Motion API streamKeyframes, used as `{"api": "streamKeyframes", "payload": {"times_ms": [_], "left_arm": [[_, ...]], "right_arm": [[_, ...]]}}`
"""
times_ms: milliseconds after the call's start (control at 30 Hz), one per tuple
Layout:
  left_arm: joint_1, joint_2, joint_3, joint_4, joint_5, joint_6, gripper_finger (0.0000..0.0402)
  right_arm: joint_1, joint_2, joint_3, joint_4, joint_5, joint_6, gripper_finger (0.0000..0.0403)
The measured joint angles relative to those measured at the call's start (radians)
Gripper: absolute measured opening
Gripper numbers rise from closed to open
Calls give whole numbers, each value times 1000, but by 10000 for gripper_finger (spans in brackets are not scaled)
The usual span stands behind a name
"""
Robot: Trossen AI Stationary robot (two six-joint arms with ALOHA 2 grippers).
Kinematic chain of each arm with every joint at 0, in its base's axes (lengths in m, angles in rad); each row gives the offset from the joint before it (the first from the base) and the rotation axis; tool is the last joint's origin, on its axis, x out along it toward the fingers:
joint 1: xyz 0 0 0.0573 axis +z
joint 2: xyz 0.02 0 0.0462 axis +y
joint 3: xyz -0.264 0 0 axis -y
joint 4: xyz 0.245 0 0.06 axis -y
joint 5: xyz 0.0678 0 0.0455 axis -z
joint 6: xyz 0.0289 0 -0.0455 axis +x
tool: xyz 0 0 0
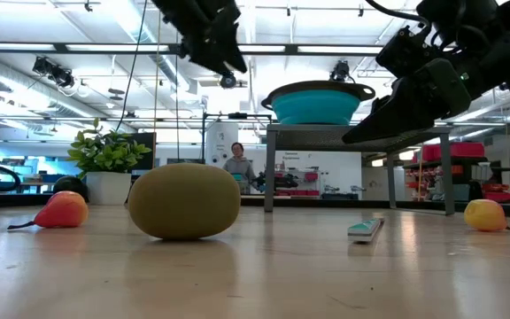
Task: Pick & Place Fruit
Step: Put the peach into the blue strainer bowl on the shelf
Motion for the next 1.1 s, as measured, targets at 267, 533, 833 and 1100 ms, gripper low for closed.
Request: {"api": "streamKeyframes", "payload": {"times_ms": [267, 533, 833, 1100], "left_arm": [[-70, -27, -215, 27, -7, -184, 309], [-35, -35, -445, 288, -2, -314, 309], [18, -35, -606, 427, 29, -468, 309], [18, -26, -657, 476, 29, -513, 309]], "right_arm": [[0, 0, 0, 8, 0, 9, 288], [0, 0, 0, 22, 0, 10, 288], [0, 0, 0, 22, 0, 7, 288], [0, 0, 0, 22, 0, 7, 288]]}}
